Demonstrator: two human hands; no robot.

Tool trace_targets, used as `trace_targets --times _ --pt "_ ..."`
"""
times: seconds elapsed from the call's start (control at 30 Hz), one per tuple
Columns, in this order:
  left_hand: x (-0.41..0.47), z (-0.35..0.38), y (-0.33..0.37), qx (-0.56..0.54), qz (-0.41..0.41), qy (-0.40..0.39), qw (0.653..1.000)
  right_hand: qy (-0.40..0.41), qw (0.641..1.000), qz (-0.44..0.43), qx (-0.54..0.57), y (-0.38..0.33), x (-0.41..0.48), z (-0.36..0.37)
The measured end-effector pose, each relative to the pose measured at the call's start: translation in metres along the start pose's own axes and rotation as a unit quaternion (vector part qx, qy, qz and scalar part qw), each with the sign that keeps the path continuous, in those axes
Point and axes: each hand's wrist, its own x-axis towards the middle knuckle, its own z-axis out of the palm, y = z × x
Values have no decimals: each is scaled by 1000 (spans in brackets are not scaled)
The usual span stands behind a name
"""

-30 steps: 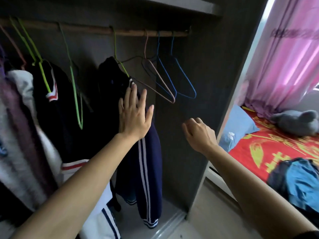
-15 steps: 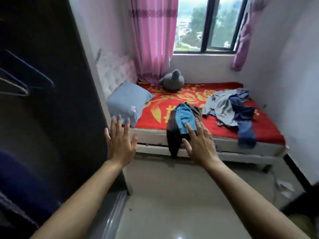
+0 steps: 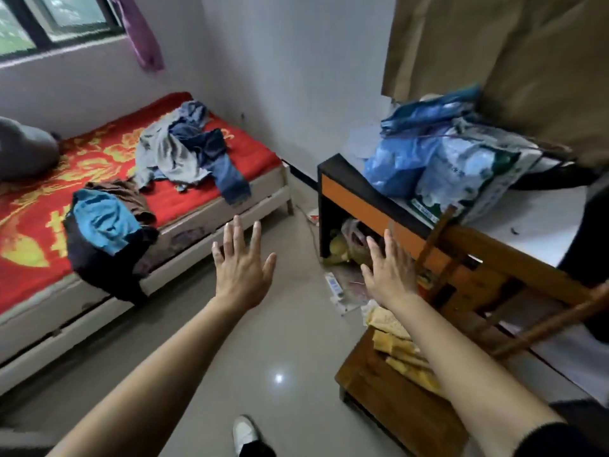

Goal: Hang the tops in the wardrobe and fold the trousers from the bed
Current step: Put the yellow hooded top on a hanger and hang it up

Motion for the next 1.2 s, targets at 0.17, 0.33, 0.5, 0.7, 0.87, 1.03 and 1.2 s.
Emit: trace_targets --times 0.17,0.33,0.5,0.7,0.87,1.03,1.2 --pt "42 34 82 3 111 -60 992 -7 991 132 24 88 -14 15" --pt "78 87 152 -12 213 -112 971 -41 969 241 18 135 -41 41" --pt "94 151 218 -10 320 -202 926 -67 935 347 12 173 -81 64" --pt "70 223 289 -5 432 -266 862 -77 873 481 38 212 -132 117" --pt "19 314 325 -10 465 -317 826 -63 816 561 120 247 -166 206" --pt "-31 414 345 11 509 -325 797 15 737 635 231 274 -185 307" --pt "-51 490 372 14 539 -297 788 118 724 634 245 308 -192 369"
